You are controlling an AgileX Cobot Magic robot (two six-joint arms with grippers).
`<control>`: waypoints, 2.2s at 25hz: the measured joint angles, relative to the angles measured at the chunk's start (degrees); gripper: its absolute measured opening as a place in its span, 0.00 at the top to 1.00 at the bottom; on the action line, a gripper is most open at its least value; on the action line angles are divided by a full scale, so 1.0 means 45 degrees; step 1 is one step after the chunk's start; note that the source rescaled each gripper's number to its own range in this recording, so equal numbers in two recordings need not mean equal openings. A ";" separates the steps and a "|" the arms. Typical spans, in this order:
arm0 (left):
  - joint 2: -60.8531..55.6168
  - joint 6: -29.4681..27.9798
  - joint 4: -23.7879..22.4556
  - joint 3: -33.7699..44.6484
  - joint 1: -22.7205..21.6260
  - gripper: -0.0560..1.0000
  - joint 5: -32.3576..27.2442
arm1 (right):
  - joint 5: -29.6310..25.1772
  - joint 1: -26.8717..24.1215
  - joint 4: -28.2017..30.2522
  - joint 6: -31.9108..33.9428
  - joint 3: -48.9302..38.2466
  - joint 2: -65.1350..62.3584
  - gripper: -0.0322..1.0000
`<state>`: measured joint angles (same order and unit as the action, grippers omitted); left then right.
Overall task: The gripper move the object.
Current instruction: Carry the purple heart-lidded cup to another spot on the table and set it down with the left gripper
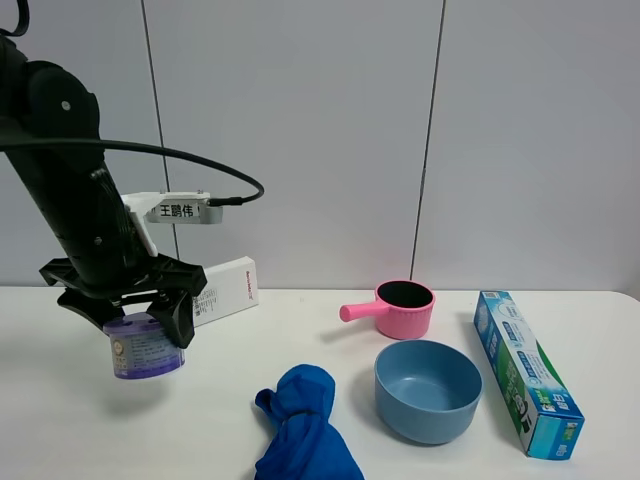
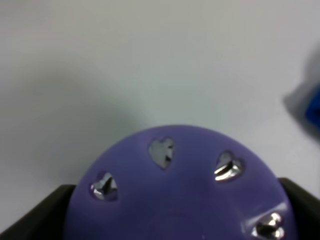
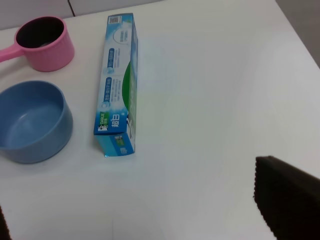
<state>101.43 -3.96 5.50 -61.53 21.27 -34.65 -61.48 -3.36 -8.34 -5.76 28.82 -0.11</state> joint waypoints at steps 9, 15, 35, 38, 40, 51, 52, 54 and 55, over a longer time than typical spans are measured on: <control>-0.0240 0.0591 0.0240 0.2721 0.1080 0.93 0.4466 | 0.0000 0.0000 0.0000 0.0000 0.0000 0.0000 0.00; -0.0240 0.2415 0.0240 0.3034 0.1500 0.93 0.5520 | 0.0000 0.0000 0.0000 0.0000 0.0000 0.0000 0.00; -0.0250 0.3165 -0.0208 0.4195 0.1500 0.93 0.7516 | 0.0000 0.0000 0.0000 0.0000 0.0000 0.0000 0.00; -0.0250 0.3266 -0.0208 0.4195 0.1500 0.93 0.7701 | 0.0000 0.0000 0.0000 0.0000 0.0000 0.0000 0.00; -0.0250 0.3291 -0.0208 0.4195 0.1500 0.93 0.7701 | 0.0000 0.0000 0.0000 0.0000 0.0000 0.0000 0.00; -0.0250 0.3295 -0.0208 0.4792 0.1737 0.93 0.8044 | 0.0000 0.0000 0.0000 0.0000 0.0000 0.0000 0.00; -0.0250 0.3307 -0.0208 0.4792 0.1923 0.93 0.8068 | 0.0000 0.0000 0.0000 0.0000 0.0000 0.0000 0.00; -0.0250 0.3306 -0.0123 0.4792 0.2294 0.93 0.8094 | 0.0000 0.0000 -0.0012 0.0000 0.0000 0.0000 0.00; -0.0250 0.3306 -0.0050 0.4792 0.2478 0.93 0.8100 | 0.0000 0.0000 -0.0012 0.0000 0.0000 0.0000 0.00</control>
<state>100.31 10.92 5.27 -39.96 32.42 1.80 -61.48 -3.36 -8.39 -5.76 28.82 -0.11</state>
